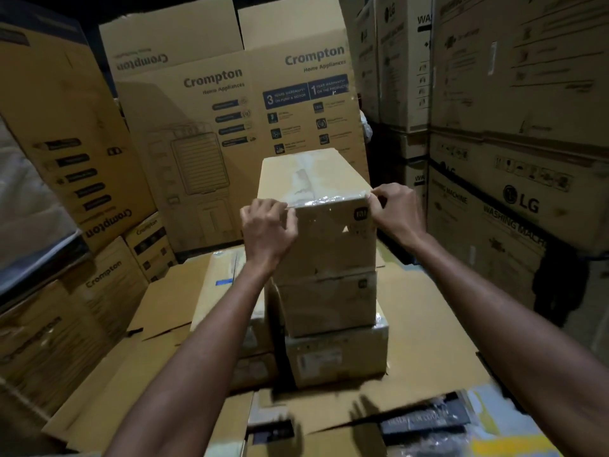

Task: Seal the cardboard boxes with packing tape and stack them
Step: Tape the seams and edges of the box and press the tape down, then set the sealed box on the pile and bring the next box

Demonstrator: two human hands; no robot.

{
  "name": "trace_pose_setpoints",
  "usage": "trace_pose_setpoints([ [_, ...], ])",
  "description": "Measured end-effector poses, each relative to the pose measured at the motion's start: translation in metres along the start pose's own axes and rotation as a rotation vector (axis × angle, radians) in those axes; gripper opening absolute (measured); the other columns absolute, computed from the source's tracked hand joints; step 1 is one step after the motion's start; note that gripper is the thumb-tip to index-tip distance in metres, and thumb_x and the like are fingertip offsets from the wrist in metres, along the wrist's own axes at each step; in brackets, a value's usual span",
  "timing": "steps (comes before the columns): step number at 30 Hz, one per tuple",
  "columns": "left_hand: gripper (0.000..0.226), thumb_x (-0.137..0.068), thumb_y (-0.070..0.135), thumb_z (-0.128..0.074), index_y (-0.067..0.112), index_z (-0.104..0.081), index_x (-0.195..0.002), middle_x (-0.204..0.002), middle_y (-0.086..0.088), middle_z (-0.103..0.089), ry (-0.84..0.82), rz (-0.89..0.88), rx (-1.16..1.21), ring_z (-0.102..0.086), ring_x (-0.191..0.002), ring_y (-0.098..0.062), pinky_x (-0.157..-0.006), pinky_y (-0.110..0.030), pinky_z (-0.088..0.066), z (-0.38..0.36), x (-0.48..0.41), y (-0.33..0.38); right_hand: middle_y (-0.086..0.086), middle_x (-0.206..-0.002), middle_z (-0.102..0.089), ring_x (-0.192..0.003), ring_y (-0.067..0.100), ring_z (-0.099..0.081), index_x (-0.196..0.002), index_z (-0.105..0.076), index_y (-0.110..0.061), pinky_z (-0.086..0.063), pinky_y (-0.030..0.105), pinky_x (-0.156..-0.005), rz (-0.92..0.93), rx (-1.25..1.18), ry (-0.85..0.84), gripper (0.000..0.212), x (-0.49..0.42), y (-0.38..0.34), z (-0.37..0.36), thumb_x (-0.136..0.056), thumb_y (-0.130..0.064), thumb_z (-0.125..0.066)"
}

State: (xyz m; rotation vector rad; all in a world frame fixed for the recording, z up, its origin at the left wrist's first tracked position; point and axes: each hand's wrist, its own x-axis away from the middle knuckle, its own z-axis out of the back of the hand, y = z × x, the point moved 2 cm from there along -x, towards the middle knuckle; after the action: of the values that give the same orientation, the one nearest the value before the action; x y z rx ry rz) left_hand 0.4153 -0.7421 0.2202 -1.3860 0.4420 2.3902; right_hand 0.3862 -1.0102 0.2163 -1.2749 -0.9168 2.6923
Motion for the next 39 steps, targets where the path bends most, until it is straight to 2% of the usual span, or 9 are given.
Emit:
trace_pose_setpoints([
  [6,0.049,-0.091,0.042,-0.061,0.015,-0.066,-0.131,-0.136,-0.010,-0.059,-0.140,0.102,0.016,-0.049,-0.129,-0.029,-0.103,-0.051,-0.040,0.015,0.122,0.046,0.012,-0.133,-0.063,-0.127,0.028,-0.054,-0.129,-0.067,-0.012,-0.039,0.047,-0.107,0.023,0.093,-0.087,0.033,0.133,0.029,0.019,-0.102,-0.030,-0.059],
  [14,0.086,-0.095,0.065,-0.052,0.033,-0.011,-0.163,-0.171,0.003,0.006,-0.885,0.337,0.264,-0.009,-0.154,-0.021,-0.122,-0.054,-0.016,0.040,0.340,0.122,0.018,-0.156,-0.043,-0.137,0.040,-0.046,-0.145,-0.053,-0.016,-0.038,0.056,-0.108,-0.287,0.257,-0.479,0.049,0.383,0.101,0.047,-0.101,-0.037,-0.060],
  [16,0.078,-0.094,0.067,-0.054,0.029,-0.031,-0.159,-0.168,-0.002,-0.020,-1.134,0.436,0.348,-0.028,-0.149,-0.021,-0.121,-0.048,-0.027,0.044,0.400,0.132,0.014,-0.154,-0.045,-0.136,0.037,-0.048,-0.147,-0.051,-0.019,-0.041,0.052,-0.108,-0.410,0.226,-0.613,0.055,0.446,0.117,0.063,-0.100,-0.047,-0.053],
  [18,0.049,-0.094,0.061,-0.060,0.022,-0.068,-0.124,-0.125,-0.002,-0.064,-1.325,0.598,0.547,-0.059,-0.116,-0.020,-0.103,-0.037,-0.049,0.061,0.462,0.146,0.012,-0.146,-0.056,-0.133,0.034,-0.053,-0.144,-0.055,-0.015,-0.045,0.044,-0.105,-0.585,0.161,-0.686,0.053,0.507,0.129,0.088,-0.099,-0.044,-0.056],
  [21,0.027,-0.097,0.039,-0.068,0.017,-0.074,-0.113,-0.099,0.001,-0.064,-1.487,0.624,0.623,-0.060,-0.094,-0.015,-0.074,-0.025,-0.046,0.092,0.541,0.164,0.013,-0.142,-0.062,-0.132,0.031,-0.055,-0.137,-0.062,-0.009,-0.040,0.036,-0.107,-0.796,0.151,-0.728,0.044,0.593,0.137,0.129,-0.099,-0.031,-0.066],
  [24,0.052,-0.093,0.032,-0.073,0.007,-0.061,-0.137,-0.113,-0.005,-0.067,-1.582,0.804,0.679,-0.063,-0.094,-0.015,-0.074,-0.023,-0.047,0.115,0.606,0.187,0.009,-0.138,-0.066,-0.126,0.028,-0.061,-0.130,-0.069,-0.009,-0.043,0.033,-0.104,-0.999,0.124,-0.689,0.037,0.661,0.137,0.173,-0.097,-0.027,-0.070],
  [30,0.022,-0.097,0.032,-0.068,0.011,-0.072,-0.102,-0.093,-0.006,-0.067,-1.596,1.035,0.741,-0.062,-0.077,-0.017,-0.063,-0.028,-0.044,0.138,0.658,0.228,0.010,-0.112,-0.074,-0.114,0.030,-0.064,-0.095,-0.077,-0.004,-0.046,0.037,-0.099,-1.258,0.052,-0.560,0.022,0.730,0.144,0.227,-0.098,-0.023,-0.067],
  [34,0.042,-0.098,0.036,-0.066,0.010,-0.065,-0.131,-0.123,-0.008,-0.068,-1.584,0.943,0.726,-0.065,-0.104,-0.020,-0.088,-0.032,-0.051,0.132,0.676,0.253,0.003,-0.117,-0.074,-0.114,0.024,-0.064,-0.097,-0.076,-0.015,-0.043,0.030,-0.096,-1.273,0.056,-0.548,0.014,0.754,0.159,0.239,-0.097,-0.026,-0.067],
  [39,0.069,-0.100,0.056,-0.052,0.019,-0.038,-0.156,-0.162,-0.007,-0.033,-1.423,0.262,0.354,-0.020,-0.151,-0.026,-0.116,-0.047,-0.024,0.099,0.705,0.282,0.012,-0.149,-0.054,-0.134,0.032,-0.052,-0.147,-0.053,-0.018,-0.041,0.041,-0.109,-1.089,0.193,-0.717,0.052,0.780,0.207,0.229,-0.100,-0.035,-0.064],
])
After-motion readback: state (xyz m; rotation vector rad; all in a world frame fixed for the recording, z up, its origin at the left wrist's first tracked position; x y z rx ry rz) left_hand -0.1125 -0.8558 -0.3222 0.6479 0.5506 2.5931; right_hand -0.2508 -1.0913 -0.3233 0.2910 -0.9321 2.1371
